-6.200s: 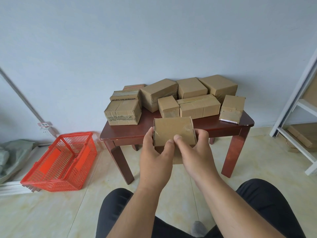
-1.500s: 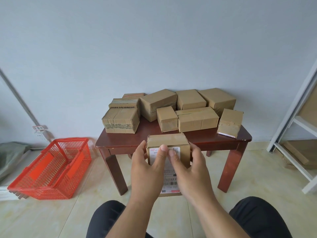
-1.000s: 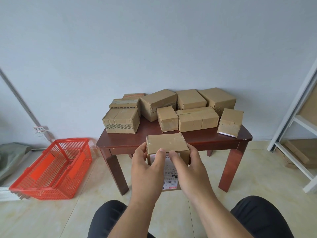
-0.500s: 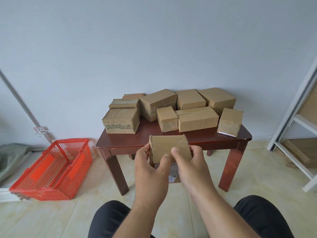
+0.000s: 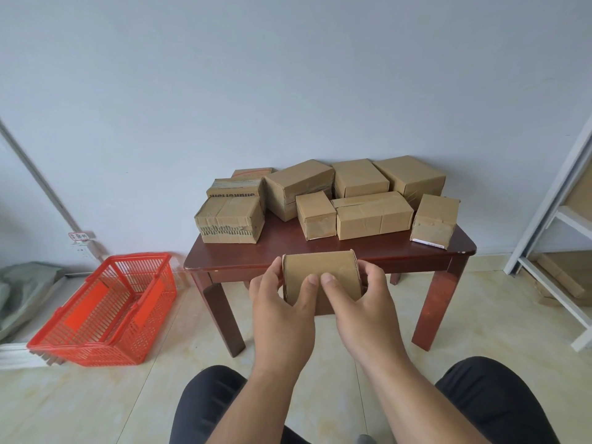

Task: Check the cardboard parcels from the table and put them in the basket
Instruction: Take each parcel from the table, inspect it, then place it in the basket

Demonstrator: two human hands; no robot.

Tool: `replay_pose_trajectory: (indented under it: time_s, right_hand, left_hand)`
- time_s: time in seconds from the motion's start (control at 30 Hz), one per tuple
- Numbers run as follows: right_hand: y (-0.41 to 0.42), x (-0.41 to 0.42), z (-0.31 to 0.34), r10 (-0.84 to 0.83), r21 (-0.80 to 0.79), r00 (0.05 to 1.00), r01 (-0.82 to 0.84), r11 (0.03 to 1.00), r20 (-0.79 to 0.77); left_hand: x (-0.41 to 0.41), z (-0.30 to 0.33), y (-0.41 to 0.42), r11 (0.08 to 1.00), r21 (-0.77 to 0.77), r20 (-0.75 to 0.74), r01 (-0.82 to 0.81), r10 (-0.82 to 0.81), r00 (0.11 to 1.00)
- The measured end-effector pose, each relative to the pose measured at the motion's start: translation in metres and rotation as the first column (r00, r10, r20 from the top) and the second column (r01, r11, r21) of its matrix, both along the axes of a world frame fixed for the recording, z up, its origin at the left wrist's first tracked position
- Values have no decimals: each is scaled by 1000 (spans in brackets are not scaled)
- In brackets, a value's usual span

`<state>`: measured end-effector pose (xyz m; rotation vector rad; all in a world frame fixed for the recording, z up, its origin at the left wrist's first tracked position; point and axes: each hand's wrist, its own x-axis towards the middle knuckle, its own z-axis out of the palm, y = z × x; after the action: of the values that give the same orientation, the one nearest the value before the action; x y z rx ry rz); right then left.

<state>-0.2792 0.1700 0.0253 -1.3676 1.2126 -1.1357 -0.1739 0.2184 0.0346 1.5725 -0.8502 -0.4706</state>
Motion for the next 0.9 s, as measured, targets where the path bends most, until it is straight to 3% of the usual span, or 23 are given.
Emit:
replay_pose_trajectory:
  time_s: [0.13,0.4,0.6,0.9]
  right_hand:
    - [-3,2,-2,11,-38,999,-13,999,-52]
    - [8,2,-8,22,-62,999,-24,998,-24]
    - [3,3,-5,-55,-36,998,56,998,9]
    - [4,5,3,-77,9,993,76,997,89]
  left_hand:
    - [-3,-4,1,1000,-15,13,-4,5,1000]
    - [6,2,-4,993,-53,-153,-102,93,984]
    - [-2,1,3,997,-51,-86,-60,55,995]
    - [-10,-1,2,990,-118,-140,-80,63,988]
